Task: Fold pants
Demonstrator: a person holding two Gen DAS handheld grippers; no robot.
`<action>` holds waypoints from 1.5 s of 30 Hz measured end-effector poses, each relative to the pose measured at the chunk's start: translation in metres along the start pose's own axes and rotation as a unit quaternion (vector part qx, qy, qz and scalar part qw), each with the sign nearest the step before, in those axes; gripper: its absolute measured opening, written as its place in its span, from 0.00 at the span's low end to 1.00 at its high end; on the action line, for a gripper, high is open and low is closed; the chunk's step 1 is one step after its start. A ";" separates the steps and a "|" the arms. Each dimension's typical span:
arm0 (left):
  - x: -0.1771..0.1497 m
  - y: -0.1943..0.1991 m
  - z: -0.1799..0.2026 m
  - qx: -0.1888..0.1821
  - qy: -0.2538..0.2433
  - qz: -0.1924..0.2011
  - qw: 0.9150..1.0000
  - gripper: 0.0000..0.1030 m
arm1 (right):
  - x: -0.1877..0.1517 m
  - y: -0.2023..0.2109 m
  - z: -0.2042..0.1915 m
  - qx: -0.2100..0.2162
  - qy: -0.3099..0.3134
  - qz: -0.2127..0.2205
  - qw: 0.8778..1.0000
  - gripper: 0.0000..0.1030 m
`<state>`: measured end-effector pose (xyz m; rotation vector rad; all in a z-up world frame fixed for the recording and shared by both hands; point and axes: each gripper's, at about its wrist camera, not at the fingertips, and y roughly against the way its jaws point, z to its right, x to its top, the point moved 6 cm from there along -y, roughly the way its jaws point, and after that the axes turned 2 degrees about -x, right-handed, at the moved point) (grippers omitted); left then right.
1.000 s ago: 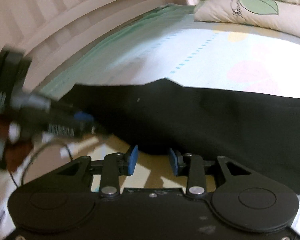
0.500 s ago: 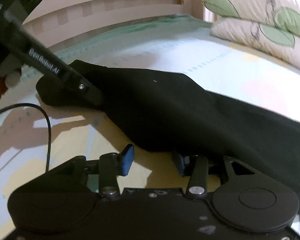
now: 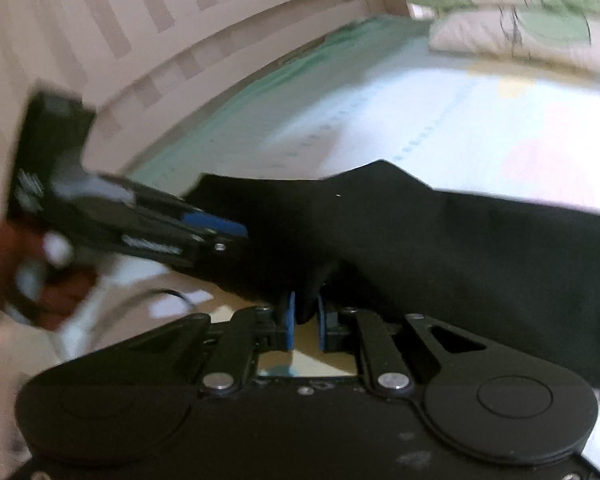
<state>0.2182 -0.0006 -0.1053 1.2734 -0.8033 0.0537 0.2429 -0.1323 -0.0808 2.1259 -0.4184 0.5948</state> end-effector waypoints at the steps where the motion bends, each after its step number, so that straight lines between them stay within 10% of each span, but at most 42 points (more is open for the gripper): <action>1: -0.001 0.002 -0.003 0.003 0.002 0.001 1.000 0.32 | 0.004 0.005 0.002 0.015 -0.018 -0.013 1.000 0.05; 7: -0.019 -0.017 -0.021 0.041 0.021 -0.045 0.998 0.33 | 0.012 0.004 0.030 0.010 -0.092 -0.050 0.994 0.07; 16: -0.023 -0.033 -0.046 0.062 0.065 -0.056 0.994 0.38 | -0.041 -0.006 -0.023 -0.023 0.099 -0.037 0.994 0.31; 24: -0.014 -0.040 -0.054 0.090 0.050 -0.040 0.994 0.40 | -0.066 -0.042 -0.044 -0.134 0.290 0.035 0.947 0.38; 30: -0.009 -0.045 -0.075 0.128 0.064 -0.039 0.989 0.42 | -0.061 -0.068 -0.047 -0.142 0.355 0.049 0.923 0.40; 32: -0.007 -0.042 -0.081 0.124 0.078 -0.038 0.988 0.42 | -0.058 -0.067 -0.042 -0.112 0.325 0.027 0.939 0.16; 36: -0.011 -0.028 -0.086 0.134 0.075 -0.030 0.988 0.42 | -0.043 -0.048 -0.045 -0.025 0.179 -0.035 0.983 0.12; 45: -0.040 0.003 -0.075 0.106 0.111 -0.018 0.988 0.42 | -0.047 -0.059 -0.013 0.029 -0.024 -0.130 0.991 0.12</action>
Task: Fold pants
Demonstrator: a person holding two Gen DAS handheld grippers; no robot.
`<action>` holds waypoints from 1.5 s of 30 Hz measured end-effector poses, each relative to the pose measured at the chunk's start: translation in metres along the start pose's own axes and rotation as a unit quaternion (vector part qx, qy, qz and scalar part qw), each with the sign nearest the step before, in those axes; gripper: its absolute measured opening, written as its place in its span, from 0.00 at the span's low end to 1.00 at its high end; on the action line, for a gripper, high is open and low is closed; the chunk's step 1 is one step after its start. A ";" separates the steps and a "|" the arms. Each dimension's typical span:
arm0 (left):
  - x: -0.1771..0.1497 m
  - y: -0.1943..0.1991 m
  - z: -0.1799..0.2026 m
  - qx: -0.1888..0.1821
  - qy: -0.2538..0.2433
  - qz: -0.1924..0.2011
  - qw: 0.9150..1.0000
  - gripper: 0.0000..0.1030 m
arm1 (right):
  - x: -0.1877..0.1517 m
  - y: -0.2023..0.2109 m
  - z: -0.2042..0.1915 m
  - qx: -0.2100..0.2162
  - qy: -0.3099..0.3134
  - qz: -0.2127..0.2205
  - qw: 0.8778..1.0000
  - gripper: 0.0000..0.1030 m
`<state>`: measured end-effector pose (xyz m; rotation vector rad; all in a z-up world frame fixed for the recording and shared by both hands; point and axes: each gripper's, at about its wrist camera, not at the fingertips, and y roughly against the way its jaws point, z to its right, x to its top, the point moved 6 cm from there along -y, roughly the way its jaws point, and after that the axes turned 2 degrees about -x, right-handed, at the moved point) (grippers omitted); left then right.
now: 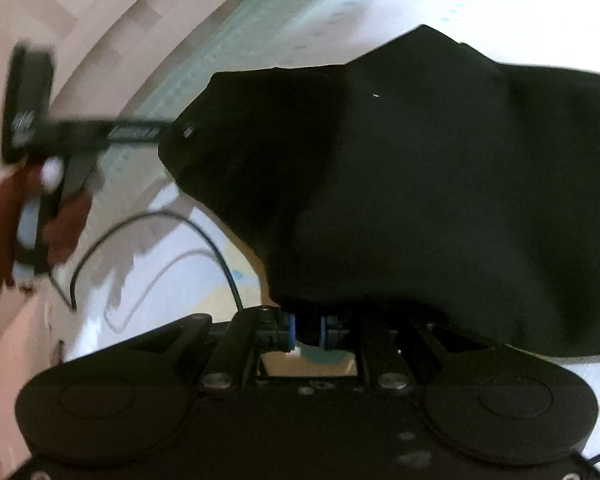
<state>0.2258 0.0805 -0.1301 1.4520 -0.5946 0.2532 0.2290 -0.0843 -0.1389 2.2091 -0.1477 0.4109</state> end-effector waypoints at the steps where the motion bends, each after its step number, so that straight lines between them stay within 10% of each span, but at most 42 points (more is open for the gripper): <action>1: -0.004 0.003 0.003 -0.004 -0.002 0.000 1.000 0.42 | 0.000 0.003 -0.005 0.003 0.002 -0.002 1.000 0.12; 16: 0.014 0.001 -0.010 0.013 -0.017 0.029 0.999 0.42 | -0.030 0.041 -0.032 -0.011 0.100 -0.028 0.995 0.27; 23: 0.036 -0.019 -0.048 0.030 0.035 0.020 0.999 0.42 | -0.031 0.074 -0.004 0.024 0.034 -0.003 0.999 0.27; 33: 0.031 -0.043 -0.050 0.077 -0.016 -0.013 0.997 0.45 | -0.034 0.083 -0.006 0.021 0.056 0.003 0.998 0.27; 39: 0.020 -0.036 -0.044 0.054 -0.011 -0.016 0.998 0.21 | -0.014 0.098 -0.015 0.012 0.091 0.026 0.995 0.28; 45: -0.010 -0.025 -0.043 0.111 -0.033 -0.010 0.993 0.20 | 0.017 0.118 0.010 -0.049 0.102 0.081 0.990 0.30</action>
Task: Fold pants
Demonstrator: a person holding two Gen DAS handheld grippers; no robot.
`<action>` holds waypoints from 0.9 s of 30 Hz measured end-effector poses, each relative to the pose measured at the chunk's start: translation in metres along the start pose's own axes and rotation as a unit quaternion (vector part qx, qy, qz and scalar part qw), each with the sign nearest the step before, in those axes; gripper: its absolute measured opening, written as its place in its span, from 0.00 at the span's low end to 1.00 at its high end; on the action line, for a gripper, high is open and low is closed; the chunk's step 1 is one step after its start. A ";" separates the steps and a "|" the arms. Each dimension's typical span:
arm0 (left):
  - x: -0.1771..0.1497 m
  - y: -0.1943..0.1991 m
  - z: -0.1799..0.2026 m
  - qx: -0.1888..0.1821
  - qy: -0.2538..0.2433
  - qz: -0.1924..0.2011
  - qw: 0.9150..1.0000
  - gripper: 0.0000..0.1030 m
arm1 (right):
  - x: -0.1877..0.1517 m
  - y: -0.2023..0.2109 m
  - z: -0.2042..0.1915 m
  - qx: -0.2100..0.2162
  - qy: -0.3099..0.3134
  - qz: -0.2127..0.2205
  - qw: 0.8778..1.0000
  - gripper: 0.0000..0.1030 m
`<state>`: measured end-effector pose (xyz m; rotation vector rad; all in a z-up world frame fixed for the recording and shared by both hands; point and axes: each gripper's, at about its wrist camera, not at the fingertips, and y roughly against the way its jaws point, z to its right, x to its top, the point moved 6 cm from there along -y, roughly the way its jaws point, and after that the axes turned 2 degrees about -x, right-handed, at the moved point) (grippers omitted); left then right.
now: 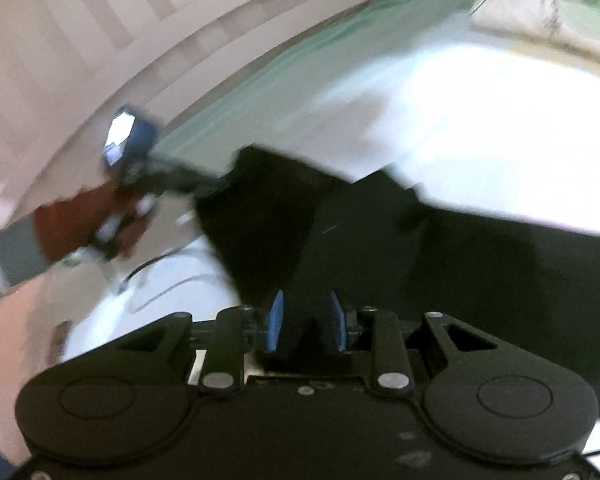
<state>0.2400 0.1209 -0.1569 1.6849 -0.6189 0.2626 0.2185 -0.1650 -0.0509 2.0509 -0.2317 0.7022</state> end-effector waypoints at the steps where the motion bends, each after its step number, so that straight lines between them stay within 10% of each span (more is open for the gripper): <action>1: -0.003 0.002 -0.003 0.004 0.006 -0.001 1.000 0.20 | 0.003 -0.002 0.008 -0.013 0.001 0.005 1.000 0.31; 10: 0.006 0.000 -0.017 0.018 0.033 0.008 0.999 0.21 | 0.013 -0.058 0.049 -0.144 0.121 0.006 0.982 0.31; 21: 0.022 -0.012 -0.021 -0.009 0.030 0.025 0.999 0.28 | 0.020 -0.091 0.078 -0.167 0.136 0.001 0.977 0.37; 24: 0.022 -0.012 -0.027 -0.026 0.050 0.024 0.998 0.31 | 0.018 -0.093 0.080 -0.161 0.130 0.004 0.978 0.07; 27: 0.025 -0.012 -0.029 -0.036 0.061 0.025 0.997 0.32 | 0.020 -0.094 0.077 -0.173 0.136 0.001 0.976 0.03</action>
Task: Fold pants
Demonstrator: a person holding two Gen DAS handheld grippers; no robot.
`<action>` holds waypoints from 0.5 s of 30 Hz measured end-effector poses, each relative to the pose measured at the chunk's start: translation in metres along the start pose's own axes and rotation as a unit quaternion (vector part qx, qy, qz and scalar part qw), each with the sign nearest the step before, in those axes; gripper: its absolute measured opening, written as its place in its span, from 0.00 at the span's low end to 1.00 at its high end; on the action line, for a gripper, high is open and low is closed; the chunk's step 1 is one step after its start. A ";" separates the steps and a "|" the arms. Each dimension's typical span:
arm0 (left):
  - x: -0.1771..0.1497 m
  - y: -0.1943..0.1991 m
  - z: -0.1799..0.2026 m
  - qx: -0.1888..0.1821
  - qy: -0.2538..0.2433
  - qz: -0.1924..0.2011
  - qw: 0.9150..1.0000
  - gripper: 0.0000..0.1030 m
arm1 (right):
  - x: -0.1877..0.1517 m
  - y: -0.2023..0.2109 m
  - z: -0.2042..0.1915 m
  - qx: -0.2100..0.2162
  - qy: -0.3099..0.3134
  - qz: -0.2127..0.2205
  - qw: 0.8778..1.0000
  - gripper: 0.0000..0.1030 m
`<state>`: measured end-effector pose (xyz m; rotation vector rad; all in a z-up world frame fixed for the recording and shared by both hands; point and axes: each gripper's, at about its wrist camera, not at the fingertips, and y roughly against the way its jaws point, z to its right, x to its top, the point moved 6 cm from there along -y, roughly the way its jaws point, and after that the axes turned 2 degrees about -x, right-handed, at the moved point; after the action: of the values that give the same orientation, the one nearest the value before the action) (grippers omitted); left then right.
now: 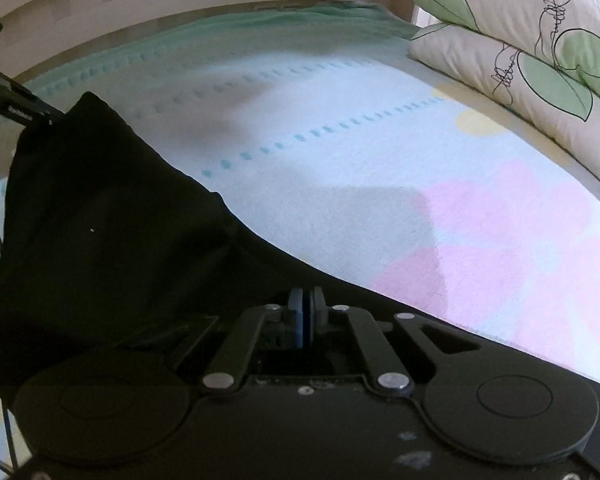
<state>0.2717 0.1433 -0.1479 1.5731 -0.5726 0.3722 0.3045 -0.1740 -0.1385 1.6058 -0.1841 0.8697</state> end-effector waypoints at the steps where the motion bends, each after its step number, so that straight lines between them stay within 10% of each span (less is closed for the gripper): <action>1: 0.001 0.000 0.001 0.003 -0.004 -0.001 1.000 0.34 | 0.001 0.000 -0.001 -0.009 0.007 0.002 1.000 0.02; 15: -0.006 0.000 0.012 0.077 -0.040 -0.034 0.996 0.41 | -0.002 -0.003 0.016 -0.075 -0.018 0.006 0.997 0.02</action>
<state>0.2651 0.1327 -0.1521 1.7585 -0.5613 0.3088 0.3115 -0.1884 -0.1416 1.4834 -0.2785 0.8167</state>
